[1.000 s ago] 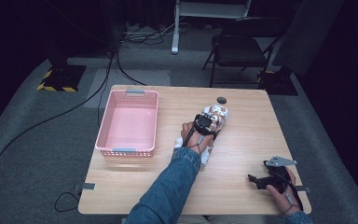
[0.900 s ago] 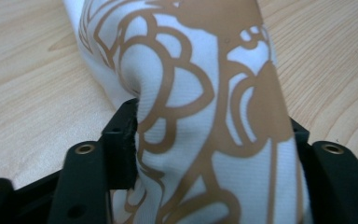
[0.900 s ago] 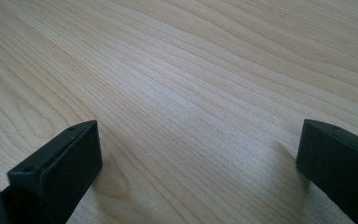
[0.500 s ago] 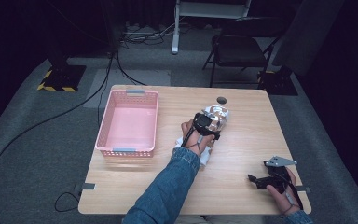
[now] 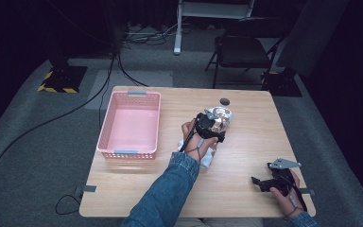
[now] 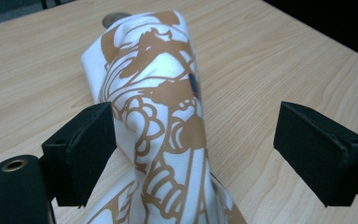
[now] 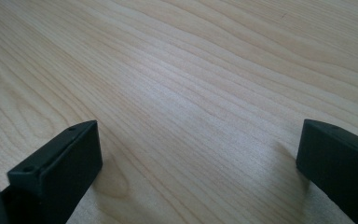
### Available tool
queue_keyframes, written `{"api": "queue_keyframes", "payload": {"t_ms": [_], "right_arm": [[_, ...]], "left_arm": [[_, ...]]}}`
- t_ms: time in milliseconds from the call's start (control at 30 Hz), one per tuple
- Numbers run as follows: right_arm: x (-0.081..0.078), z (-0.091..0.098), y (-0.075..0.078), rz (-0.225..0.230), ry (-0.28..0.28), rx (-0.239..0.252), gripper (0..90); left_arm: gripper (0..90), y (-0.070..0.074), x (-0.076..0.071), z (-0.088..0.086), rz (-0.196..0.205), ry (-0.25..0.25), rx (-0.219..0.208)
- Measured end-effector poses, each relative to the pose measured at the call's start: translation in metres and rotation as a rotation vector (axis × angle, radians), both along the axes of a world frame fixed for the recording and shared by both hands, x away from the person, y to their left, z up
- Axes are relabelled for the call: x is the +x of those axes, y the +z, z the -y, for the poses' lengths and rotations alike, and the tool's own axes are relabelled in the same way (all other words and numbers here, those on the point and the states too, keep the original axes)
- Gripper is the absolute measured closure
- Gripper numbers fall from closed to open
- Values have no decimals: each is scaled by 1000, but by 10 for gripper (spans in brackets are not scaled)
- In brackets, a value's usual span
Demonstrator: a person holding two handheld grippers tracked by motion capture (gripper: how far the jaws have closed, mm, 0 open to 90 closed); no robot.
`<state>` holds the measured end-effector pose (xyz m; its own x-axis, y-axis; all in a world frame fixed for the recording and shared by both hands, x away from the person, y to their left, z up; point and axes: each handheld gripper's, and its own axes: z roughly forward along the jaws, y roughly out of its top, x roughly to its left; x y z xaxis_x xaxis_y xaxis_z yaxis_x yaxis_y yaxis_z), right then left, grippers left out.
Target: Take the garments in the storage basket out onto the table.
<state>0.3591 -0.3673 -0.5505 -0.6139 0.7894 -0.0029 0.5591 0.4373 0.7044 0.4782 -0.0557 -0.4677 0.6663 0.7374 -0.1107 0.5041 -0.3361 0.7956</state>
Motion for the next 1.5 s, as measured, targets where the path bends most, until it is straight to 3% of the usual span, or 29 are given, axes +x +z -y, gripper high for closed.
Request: {"api": "queue_keyframes", "payload": {"t_ms": [400, 967, 1500], "right_arm": [[0, 0, 0, 0, 0, 0, 0], [0, 0, 0, 1, 4, 0, 0], [0, 0, 0, 1, 4, 0, 0]], "left_arm": [[135, 14, -19, -16, 37, 4, -39], [135, 29, -46, -33, 74, -53, -91], [135, 41, -67, -44, 123, -89, -74]]}}
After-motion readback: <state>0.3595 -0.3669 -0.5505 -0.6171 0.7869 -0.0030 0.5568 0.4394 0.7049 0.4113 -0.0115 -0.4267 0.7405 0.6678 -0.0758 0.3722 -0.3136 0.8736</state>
